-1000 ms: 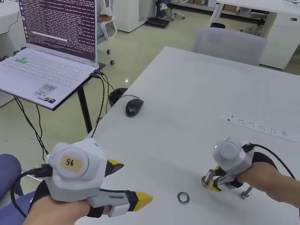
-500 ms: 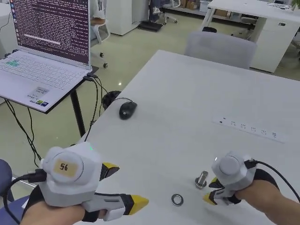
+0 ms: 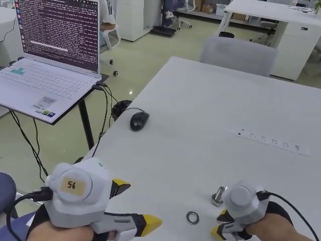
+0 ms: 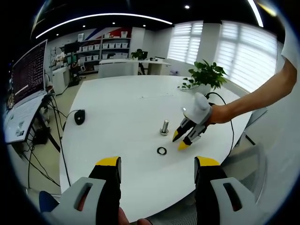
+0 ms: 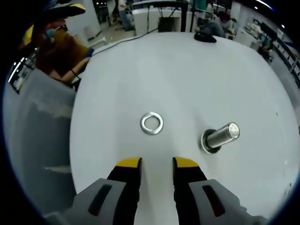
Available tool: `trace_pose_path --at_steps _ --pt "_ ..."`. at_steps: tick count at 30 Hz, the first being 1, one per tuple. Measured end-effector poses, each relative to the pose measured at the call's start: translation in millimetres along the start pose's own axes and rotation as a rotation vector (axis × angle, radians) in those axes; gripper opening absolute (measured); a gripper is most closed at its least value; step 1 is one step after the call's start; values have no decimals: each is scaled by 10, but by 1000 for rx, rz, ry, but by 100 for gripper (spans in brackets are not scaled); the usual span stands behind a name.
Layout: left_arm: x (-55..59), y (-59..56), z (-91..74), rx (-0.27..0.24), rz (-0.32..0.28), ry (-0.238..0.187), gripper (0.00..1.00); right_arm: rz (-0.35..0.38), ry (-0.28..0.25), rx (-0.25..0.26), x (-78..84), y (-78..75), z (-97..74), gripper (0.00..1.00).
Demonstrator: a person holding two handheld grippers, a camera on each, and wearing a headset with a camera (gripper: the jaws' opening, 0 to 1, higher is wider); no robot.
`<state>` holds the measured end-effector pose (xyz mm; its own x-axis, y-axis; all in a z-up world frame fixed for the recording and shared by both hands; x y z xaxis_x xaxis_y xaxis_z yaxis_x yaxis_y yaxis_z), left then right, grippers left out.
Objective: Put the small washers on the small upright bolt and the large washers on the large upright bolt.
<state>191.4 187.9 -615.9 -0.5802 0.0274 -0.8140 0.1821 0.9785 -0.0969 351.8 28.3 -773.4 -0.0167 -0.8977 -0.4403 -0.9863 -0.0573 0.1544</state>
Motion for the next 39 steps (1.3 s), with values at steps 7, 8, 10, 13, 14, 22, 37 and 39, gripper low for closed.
trace_pose_path --at_steps 7,8,10,13,14,22,37,39 --pt "1 -16 8 3 0 4 62 -68 -19 -20 -253 20 125 29" --pt "3 -17 8 4 -2 3 62 -73 -20 -28 -286 22 145 28" --pt "8 -13 6 3 -3 3 62 -98 -17 -35 -332 20 182 28" --pt "18 -3 -5 1 -5 3 62 -131 8 -49 -360 6 239 28" --pt "21 0 -9 0 -5 4 62 -137 12 -53 -368 5 250 28" --pt "53 29 -38 -8 -8 9 62 -225 58 -72 -437 -10 281 27" --pt "2 9 10 0 -1 2 62 -362 142 -107 -446 16 291 25" --pt "4 -5 14 2 -1 2 62 -356 137 -103 -440 14 290 24"
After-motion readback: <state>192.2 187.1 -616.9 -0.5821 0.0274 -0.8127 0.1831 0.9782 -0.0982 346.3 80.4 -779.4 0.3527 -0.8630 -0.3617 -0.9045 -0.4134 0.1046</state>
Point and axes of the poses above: the centre of the closed fingertips' face, and the gripper's own axes: z roughly forward along the fingers, y roughly to its left, x roughly out of its underside, the point moved 5 cm from there along -z, roughly backward along the fingers, and after that the axes turned 7 degrees about -x, right-handed, at the moved point
